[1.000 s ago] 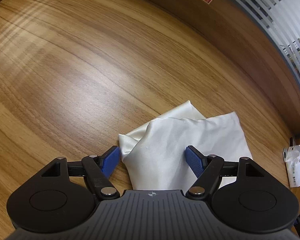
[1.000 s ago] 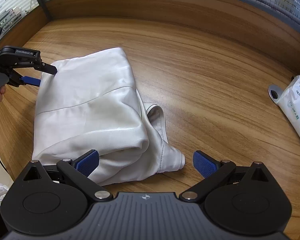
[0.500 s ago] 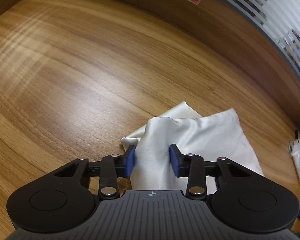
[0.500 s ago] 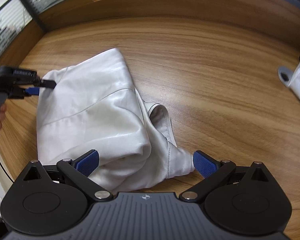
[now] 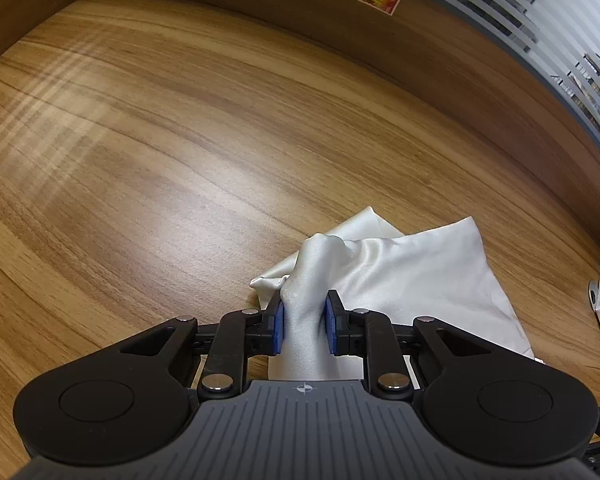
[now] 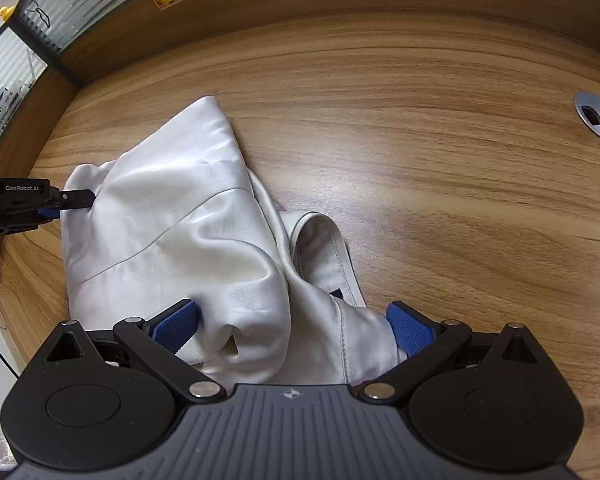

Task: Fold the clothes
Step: 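Grasp the bundle edge with the left gripper while the right gripper grasps beside it, then carry the folded bundle with both grippers into the cubicle corner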

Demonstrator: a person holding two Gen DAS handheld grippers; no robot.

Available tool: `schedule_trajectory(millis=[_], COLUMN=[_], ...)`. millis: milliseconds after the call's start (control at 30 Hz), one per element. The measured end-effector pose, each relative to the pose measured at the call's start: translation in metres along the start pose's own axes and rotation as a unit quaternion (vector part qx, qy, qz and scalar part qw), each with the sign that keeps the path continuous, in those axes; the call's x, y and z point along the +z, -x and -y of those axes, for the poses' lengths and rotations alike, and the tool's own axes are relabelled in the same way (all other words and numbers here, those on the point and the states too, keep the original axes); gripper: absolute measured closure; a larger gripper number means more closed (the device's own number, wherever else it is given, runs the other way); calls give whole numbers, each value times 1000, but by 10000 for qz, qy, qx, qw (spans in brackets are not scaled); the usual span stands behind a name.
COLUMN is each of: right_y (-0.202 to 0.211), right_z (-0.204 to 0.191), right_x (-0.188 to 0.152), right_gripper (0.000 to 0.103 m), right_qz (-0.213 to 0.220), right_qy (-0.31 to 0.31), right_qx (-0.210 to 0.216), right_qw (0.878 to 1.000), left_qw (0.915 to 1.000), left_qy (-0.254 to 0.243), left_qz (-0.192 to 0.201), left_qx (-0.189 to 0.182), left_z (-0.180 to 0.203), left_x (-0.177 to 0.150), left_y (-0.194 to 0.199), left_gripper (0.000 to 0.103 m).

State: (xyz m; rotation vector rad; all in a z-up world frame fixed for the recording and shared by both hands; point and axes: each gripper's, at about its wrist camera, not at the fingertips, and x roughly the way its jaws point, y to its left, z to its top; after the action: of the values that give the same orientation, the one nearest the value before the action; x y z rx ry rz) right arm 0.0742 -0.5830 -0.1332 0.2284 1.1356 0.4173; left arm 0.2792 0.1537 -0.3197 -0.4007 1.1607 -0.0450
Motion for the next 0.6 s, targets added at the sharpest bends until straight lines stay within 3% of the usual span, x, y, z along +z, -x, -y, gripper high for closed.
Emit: schedule_trajectory(millis=[200,400,600], right_y=[-8,-9,-3], right_z=[-2,-4,-7], right_x=[3,1,1], right_gripper=[2,15,57], right_qz=[26,-14,-34], right_qy=[96,149,182], right_qx=[-55,-47,61], right_qw=[9999,9999,9998], left_qw=[9999,9998,9993], left_qy=[-102,-143,-283], left_qz=[-24,-15,210], left_qx=[69,127,125], left_z=[4,8,13], left_x=[0,0,-3], left_y=[-3,-7,1], left_gripper=[81,81,85])
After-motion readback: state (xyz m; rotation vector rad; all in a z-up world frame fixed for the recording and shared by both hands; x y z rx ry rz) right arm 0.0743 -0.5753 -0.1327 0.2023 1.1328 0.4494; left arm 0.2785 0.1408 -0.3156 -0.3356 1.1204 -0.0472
